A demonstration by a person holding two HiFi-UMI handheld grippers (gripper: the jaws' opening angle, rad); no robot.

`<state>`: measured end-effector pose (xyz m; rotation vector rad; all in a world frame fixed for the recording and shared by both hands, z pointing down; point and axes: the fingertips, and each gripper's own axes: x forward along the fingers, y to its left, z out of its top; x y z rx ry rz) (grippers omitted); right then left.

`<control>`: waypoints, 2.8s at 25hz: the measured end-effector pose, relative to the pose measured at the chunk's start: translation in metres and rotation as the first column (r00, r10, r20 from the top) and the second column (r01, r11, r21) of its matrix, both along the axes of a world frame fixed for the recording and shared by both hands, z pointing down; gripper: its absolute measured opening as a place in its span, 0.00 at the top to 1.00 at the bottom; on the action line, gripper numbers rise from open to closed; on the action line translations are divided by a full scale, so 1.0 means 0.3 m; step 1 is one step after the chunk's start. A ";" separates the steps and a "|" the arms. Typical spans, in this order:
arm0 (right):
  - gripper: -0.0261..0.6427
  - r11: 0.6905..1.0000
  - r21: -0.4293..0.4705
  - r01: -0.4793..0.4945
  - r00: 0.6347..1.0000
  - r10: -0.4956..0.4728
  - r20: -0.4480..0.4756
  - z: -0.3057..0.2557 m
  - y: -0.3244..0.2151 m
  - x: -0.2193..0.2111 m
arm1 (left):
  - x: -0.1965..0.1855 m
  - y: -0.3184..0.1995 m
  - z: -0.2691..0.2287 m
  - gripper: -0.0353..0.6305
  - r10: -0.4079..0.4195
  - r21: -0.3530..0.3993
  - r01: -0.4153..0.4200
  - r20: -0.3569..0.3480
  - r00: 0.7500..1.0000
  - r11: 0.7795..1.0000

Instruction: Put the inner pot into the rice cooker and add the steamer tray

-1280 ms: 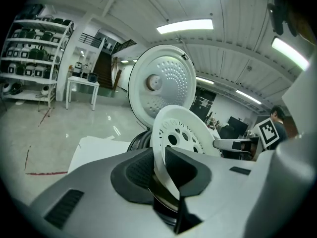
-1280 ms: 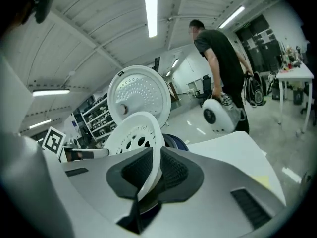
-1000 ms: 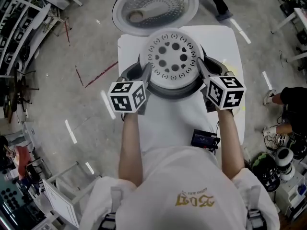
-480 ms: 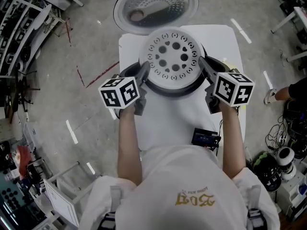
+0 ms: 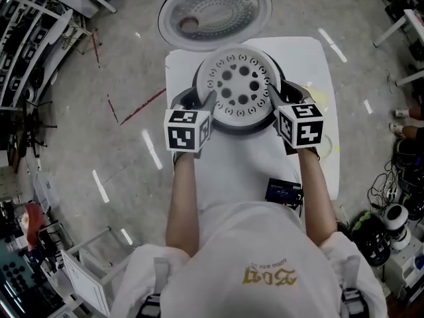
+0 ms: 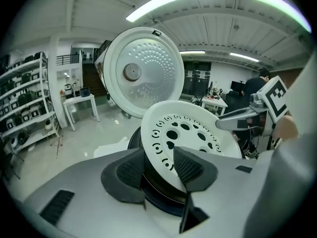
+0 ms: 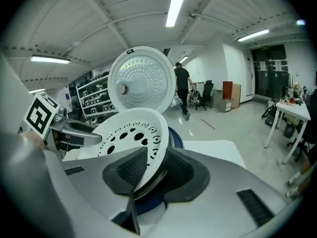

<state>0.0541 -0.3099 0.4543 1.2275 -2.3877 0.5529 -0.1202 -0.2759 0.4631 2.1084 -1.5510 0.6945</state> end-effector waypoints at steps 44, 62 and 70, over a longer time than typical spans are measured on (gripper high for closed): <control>0.94 0.969 0.094 -0.227 0.936 0.191 0.295 -0.120 0.537 0.039 | 0.052 0.404 -0.125 0.92 0.106 0.232 -0.034 -0.303 0.947 0.972; 0.94 0.970 0.087 -0.225 0.940 0.193 0.281 -0.119 0.533 0.036 | 0.042 0.405 -0.102 0.92 0.105 0.203 -0.041 -0.316 0.943 0.978; 0.94 0.971 0.074 -0.227 0.936 0.196 0.292 -0.108 0.530 0.039 | 0.048 0.400 -0.093 0.92 0.111 0.195 -0.047 -0.330 0.937 0.980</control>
